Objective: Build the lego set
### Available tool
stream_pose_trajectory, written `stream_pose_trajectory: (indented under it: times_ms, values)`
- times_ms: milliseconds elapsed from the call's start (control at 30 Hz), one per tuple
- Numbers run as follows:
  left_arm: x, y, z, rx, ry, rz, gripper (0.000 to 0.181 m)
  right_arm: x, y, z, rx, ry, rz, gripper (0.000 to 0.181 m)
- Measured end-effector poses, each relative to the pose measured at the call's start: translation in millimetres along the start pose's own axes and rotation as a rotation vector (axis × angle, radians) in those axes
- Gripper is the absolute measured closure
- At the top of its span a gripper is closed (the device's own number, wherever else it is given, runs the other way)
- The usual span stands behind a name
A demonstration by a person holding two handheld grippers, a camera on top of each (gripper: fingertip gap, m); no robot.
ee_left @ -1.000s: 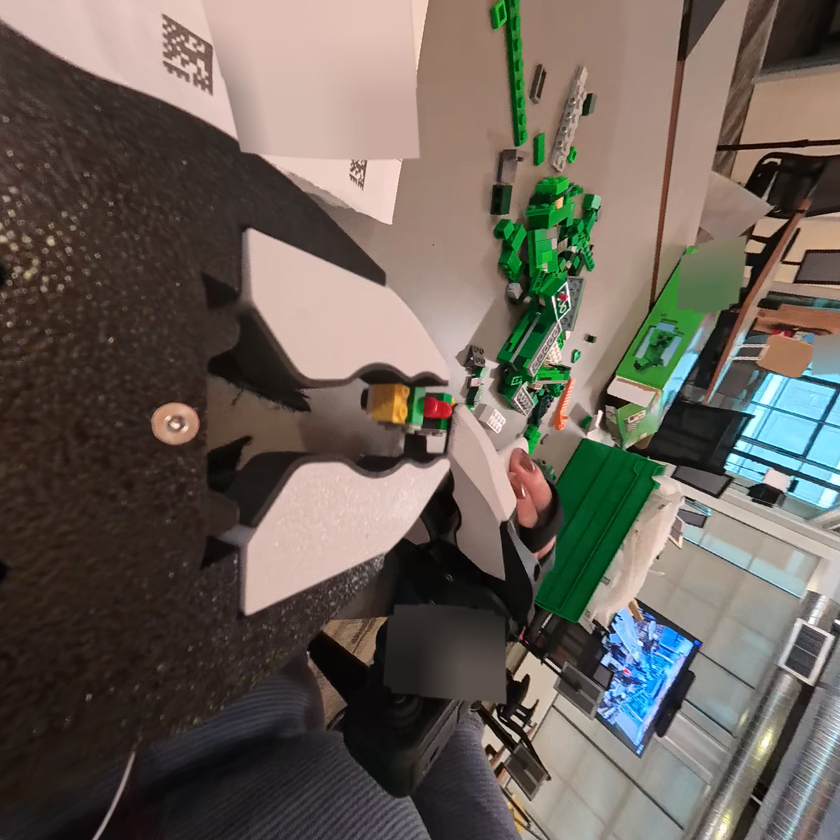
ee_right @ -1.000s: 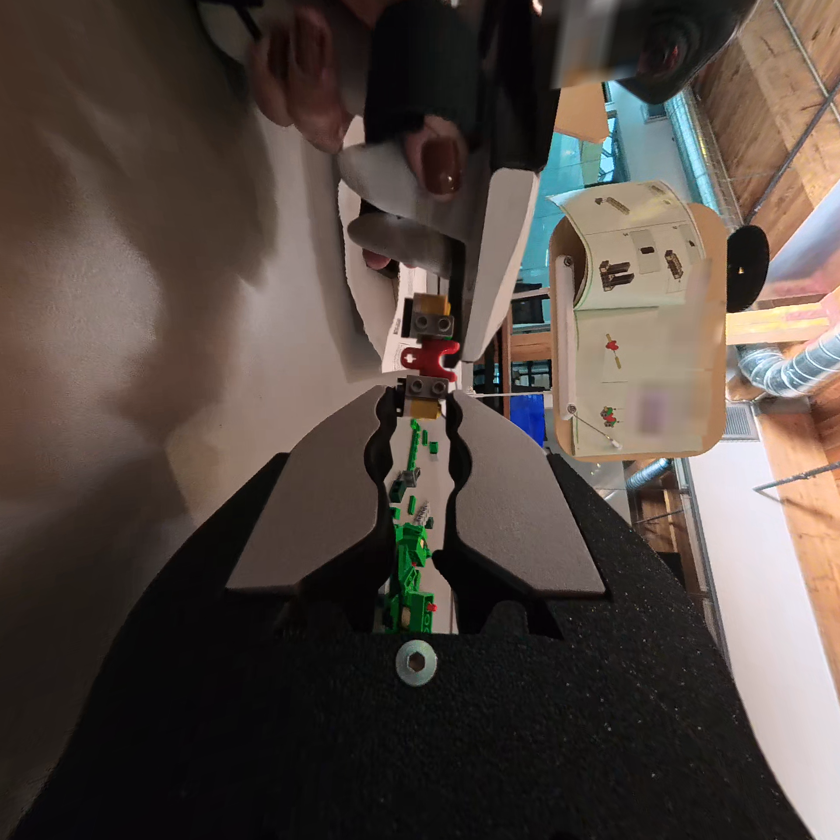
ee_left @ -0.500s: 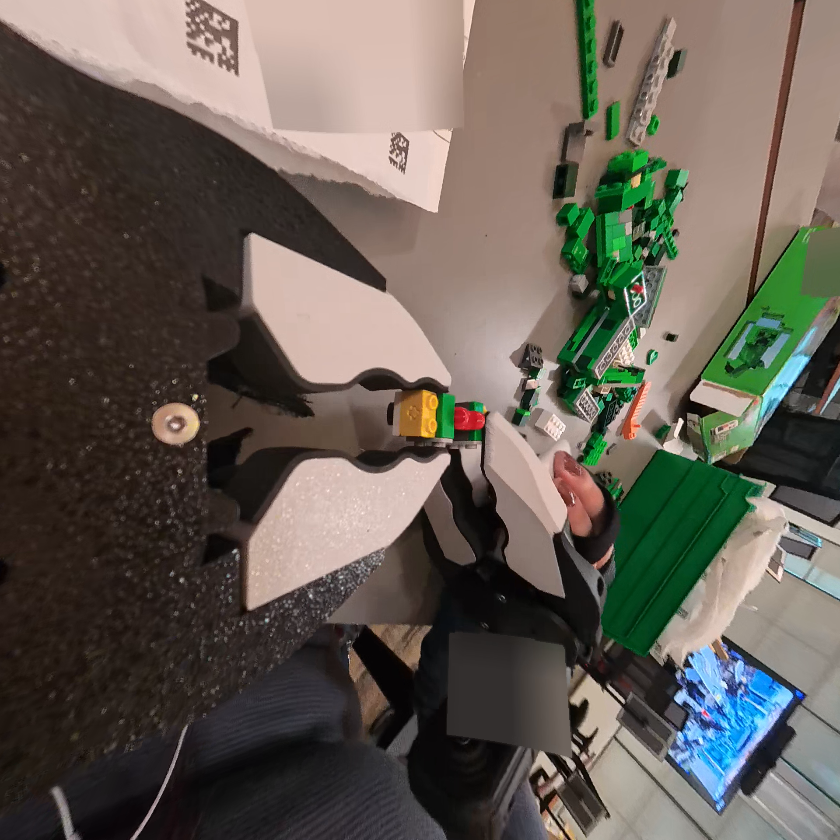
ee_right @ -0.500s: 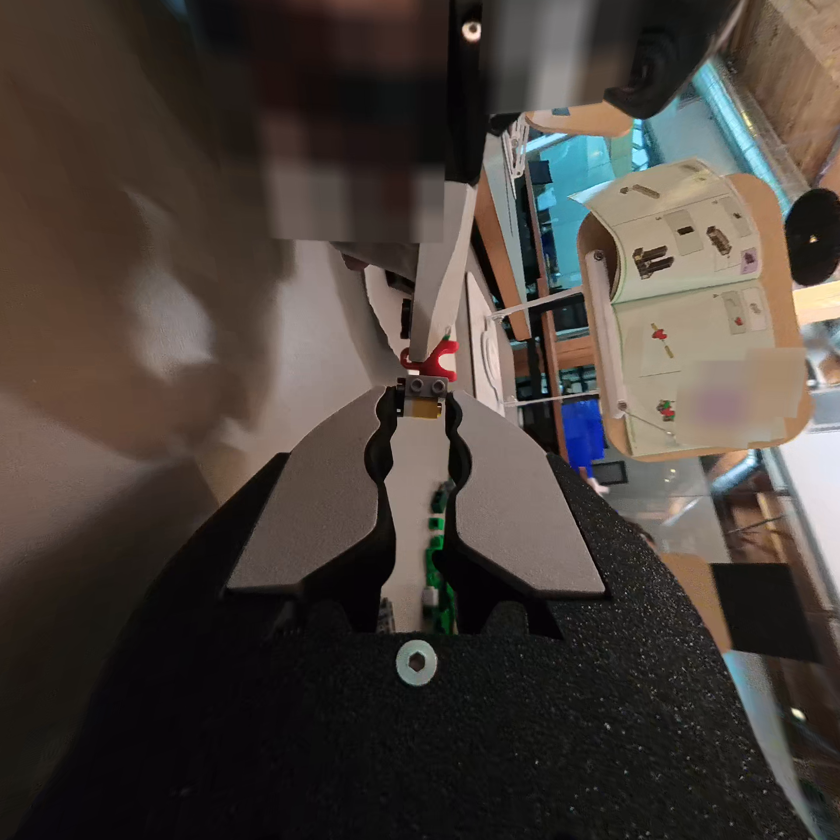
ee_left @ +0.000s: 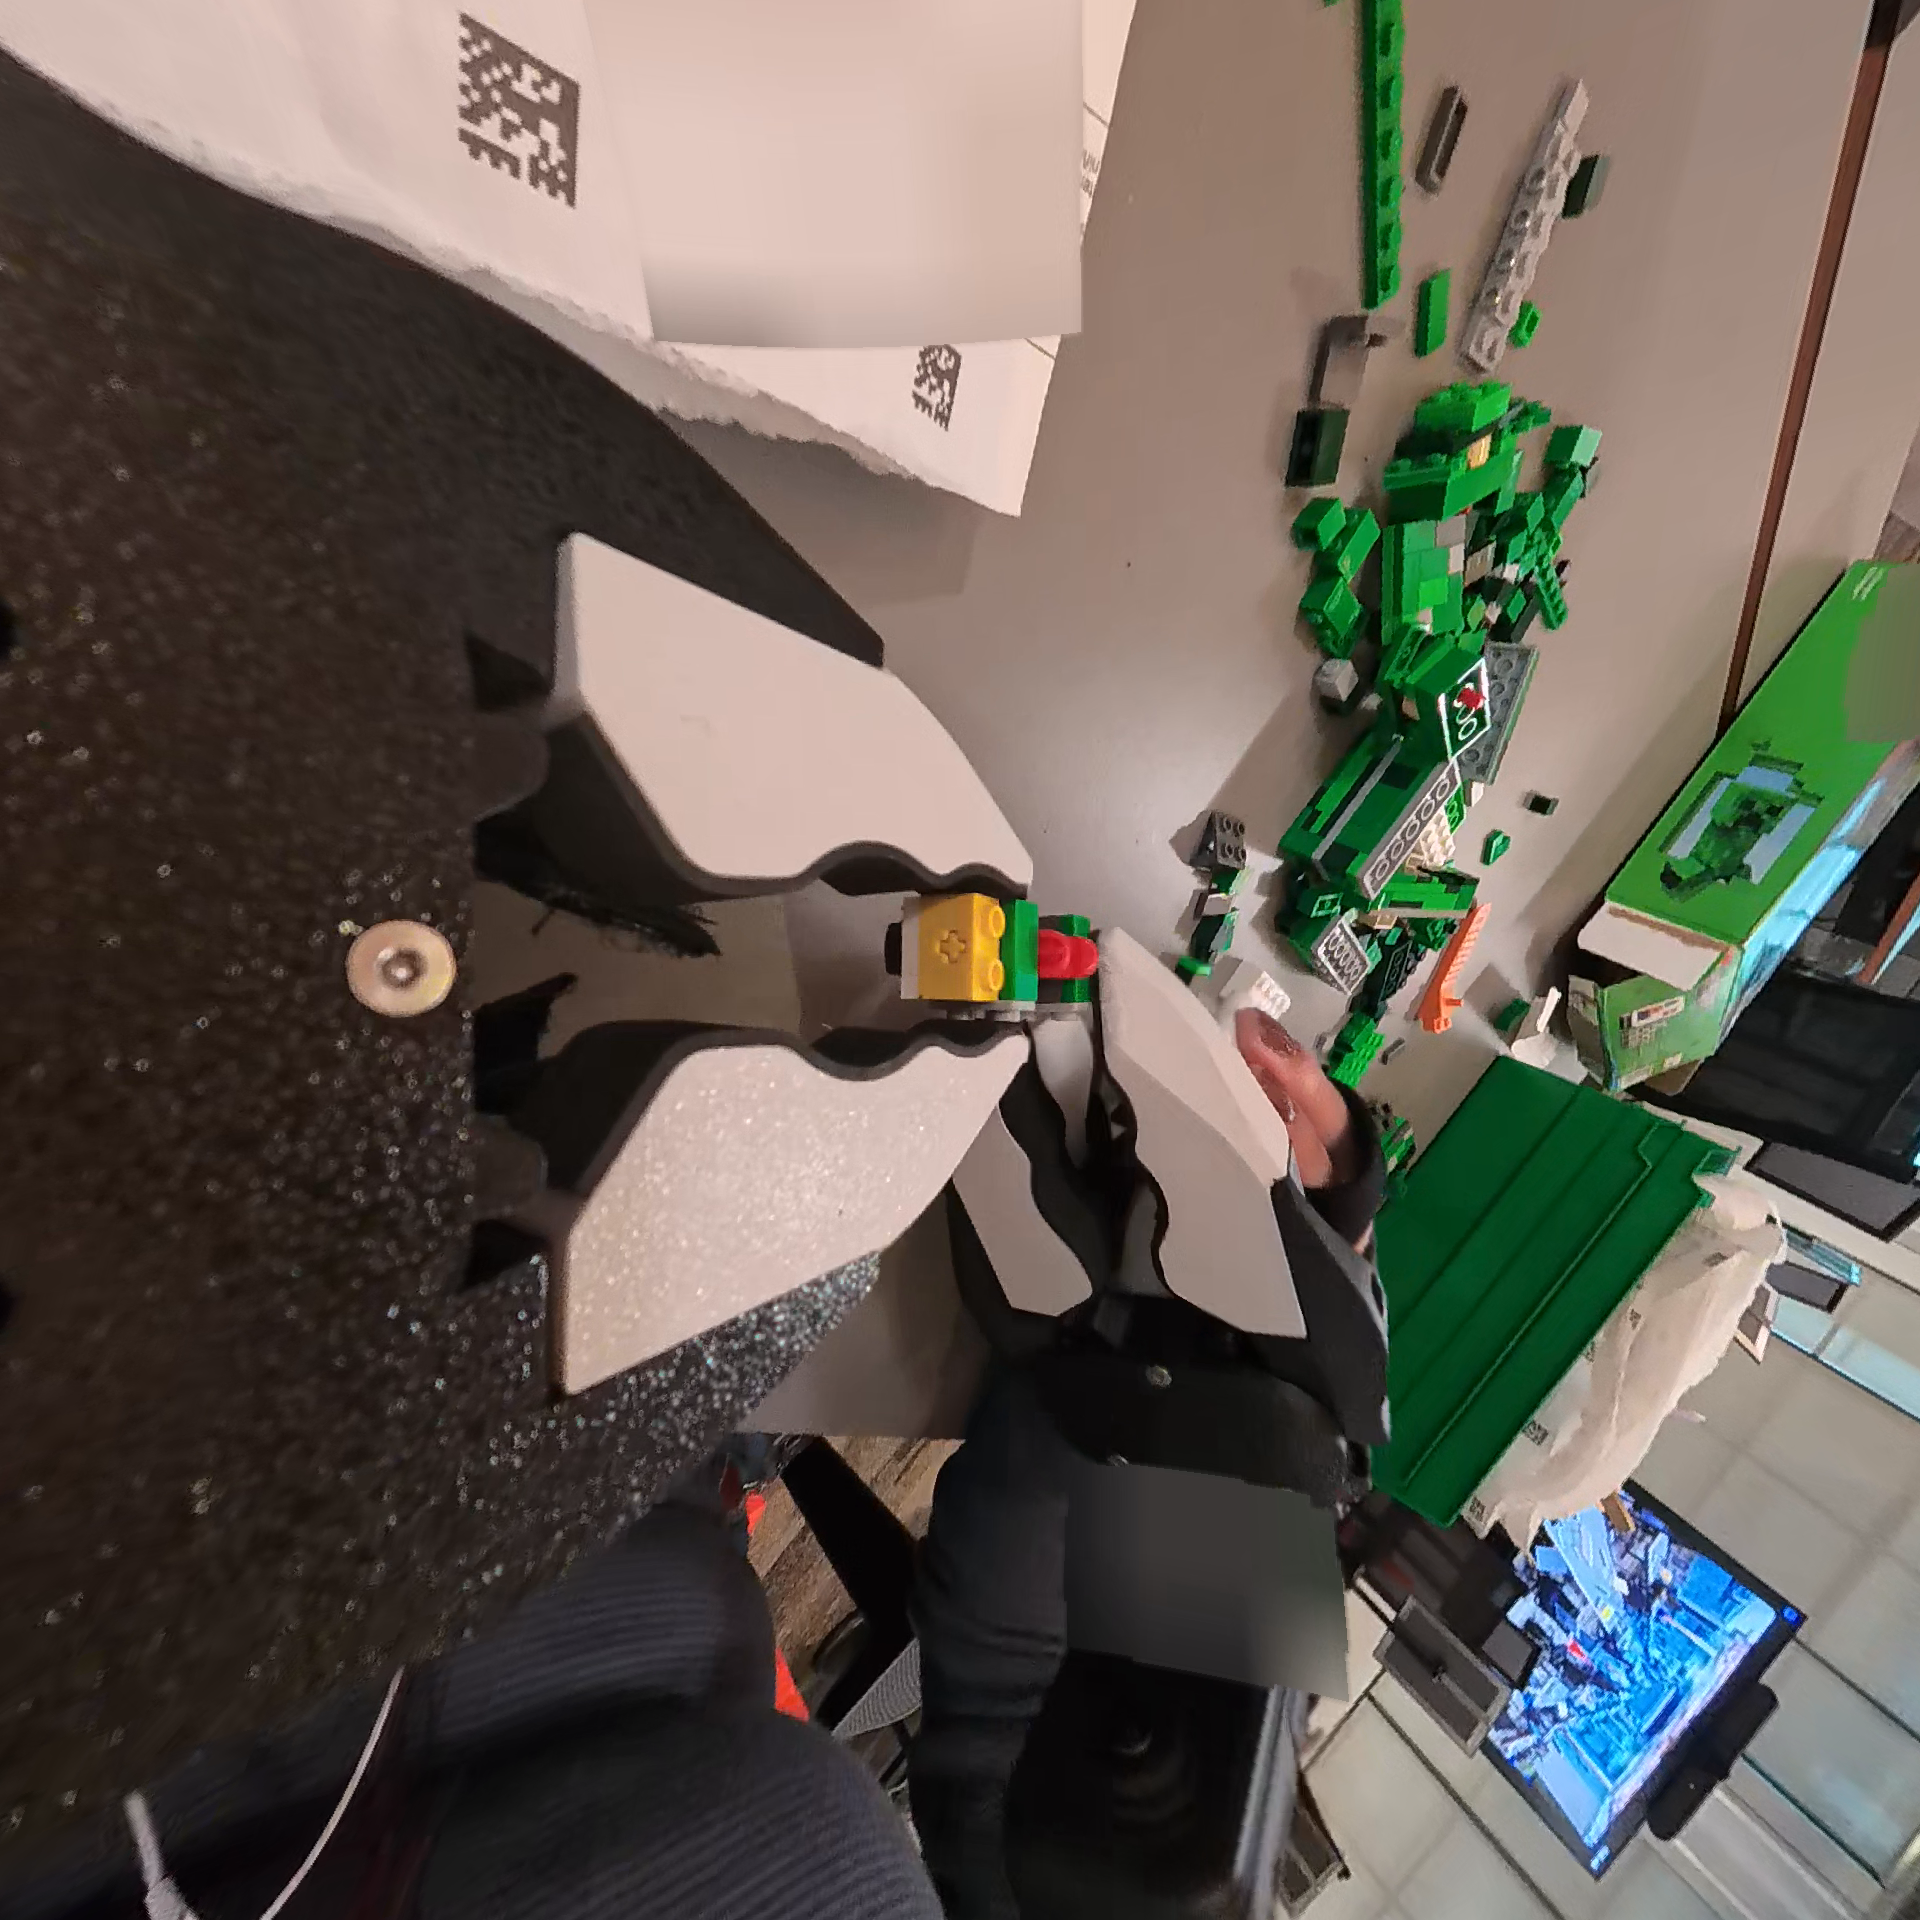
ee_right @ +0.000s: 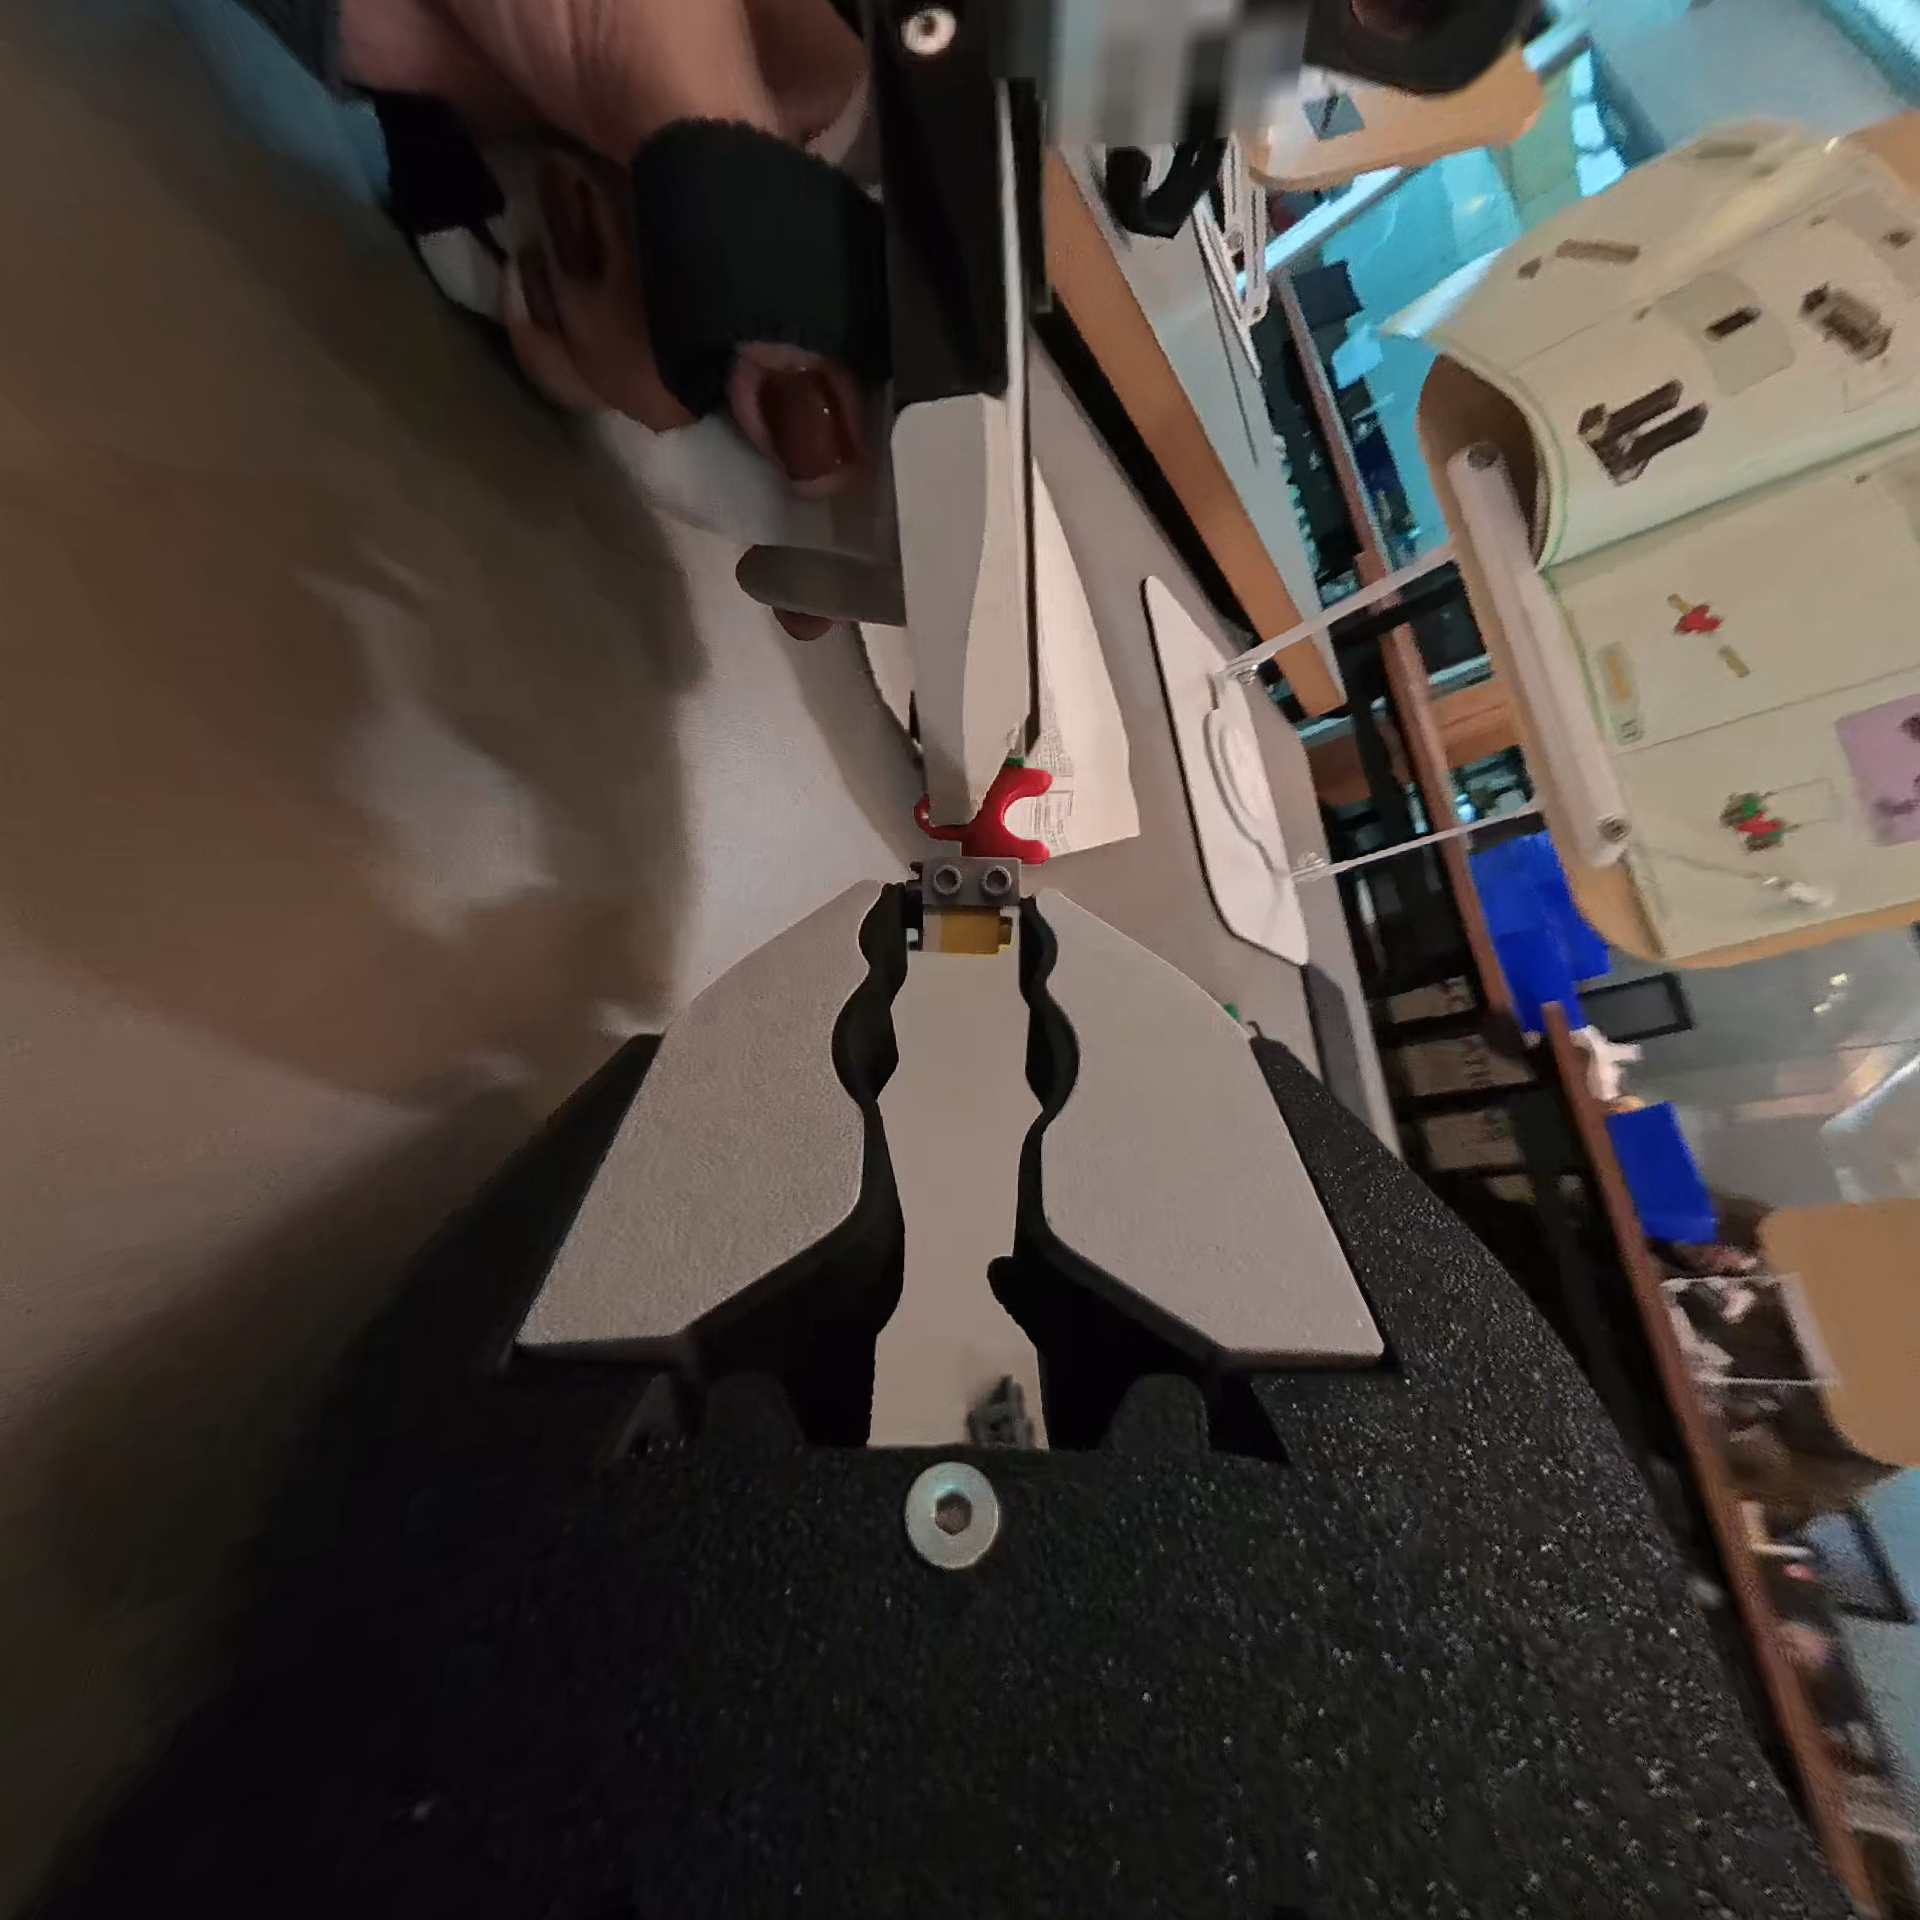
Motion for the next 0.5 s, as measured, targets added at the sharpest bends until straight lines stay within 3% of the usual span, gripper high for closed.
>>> stream_pose_trajectory:
  times_ms: [133,300,400,500]
  values:
    - [2.2,0.3,1.0,0.01,-0.038,-0.01,0.16,-3.9,-7.6,3.7,0.03,-0.046,-0.208,0.155]
    - [8.7,-4.6,11.0,-0.11,-0.17,-0.074,0.16,-6.3,-16.9,8.4,0.137,-0.156,-0.507,0.143]
    - [10.8,-12.6,15.3,-0.161,-0.221,-0.242,0.16,-3.5,-20.9,12.4,0.184,-0.266,-0.62,0.142]
    - [7.4,-18.8,13.5,-0.168,-0.172,-0.429,0.16,-4.1,-23.4,14.0,0.18,-0.305,-0.659,0.143]
Point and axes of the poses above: each gripper's, where its closed fingertips meet, z back along the fingers, x out of its top, y = z × x across the jaws, the point moved 9 cm from there along z, back along the fingers, and after that the axes turned 11 degrees about -y, right-handed, at the moved point
